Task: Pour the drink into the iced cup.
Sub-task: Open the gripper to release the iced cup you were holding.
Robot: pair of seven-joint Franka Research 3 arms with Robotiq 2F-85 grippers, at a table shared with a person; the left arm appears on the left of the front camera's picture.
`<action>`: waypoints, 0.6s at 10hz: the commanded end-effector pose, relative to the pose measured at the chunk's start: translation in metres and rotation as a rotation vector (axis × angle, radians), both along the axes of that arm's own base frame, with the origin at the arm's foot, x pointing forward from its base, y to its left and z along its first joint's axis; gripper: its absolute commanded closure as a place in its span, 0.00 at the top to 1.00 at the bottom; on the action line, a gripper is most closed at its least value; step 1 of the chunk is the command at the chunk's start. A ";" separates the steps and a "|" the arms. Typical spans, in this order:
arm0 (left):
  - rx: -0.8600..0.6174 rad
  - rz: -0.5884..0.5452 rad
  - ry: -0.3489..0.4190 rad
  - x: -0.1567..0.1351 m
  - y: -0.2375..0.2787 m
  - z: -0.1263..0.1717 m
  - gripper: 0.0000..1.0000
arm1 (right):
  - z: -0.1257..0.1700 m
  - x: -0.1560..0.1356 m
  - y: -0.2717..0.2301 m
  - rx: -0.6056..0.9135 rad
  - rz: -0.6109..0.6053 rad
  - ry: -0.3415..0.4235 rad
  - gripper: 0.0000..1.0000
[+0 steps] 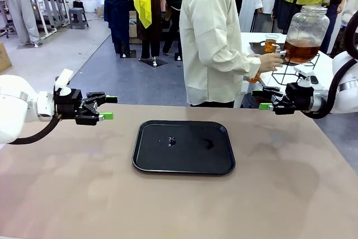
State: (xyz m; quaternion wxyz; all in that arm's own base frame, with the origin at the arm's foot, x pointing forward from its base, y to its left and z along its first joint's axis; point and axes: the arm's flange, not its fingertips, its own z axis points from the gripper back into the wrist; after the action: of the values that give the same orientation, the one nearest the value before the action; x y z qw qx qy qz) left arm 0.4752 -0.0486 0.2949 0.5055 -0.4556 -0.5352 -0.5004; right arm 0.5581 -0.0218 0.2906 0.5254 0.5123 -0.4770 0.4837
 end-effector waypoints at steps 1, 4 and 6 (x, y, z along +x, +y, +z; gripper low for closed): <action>0.006 0.004 -0.002 0.001 -0.001 0.002 1.00 | 0.002 0.000 0.001 -0.001 0.001 0.002 1.00; 0.006 0.004 -0.002 0.001 -0.001 0.002 1.00 | 0.002 0.000 0.001 -0.001 0.001 0.002 1.00; 0.006 0.004 -0.002 0.001 -0.001 0.002 1.00 | 0.002 0.000 0.001 -0.001 0.001 0.002 1.00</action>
State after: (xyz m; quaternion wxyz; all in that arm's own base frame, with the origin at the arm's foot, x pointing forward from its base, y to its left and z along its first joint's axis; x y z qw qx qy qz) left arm 0.4752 -0.0486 0.2949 0.5055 -0.4556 -0.5352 -0.5004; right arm 0.5581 -0.0218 0.2906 0.5254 0.5123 -0.4770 0.4837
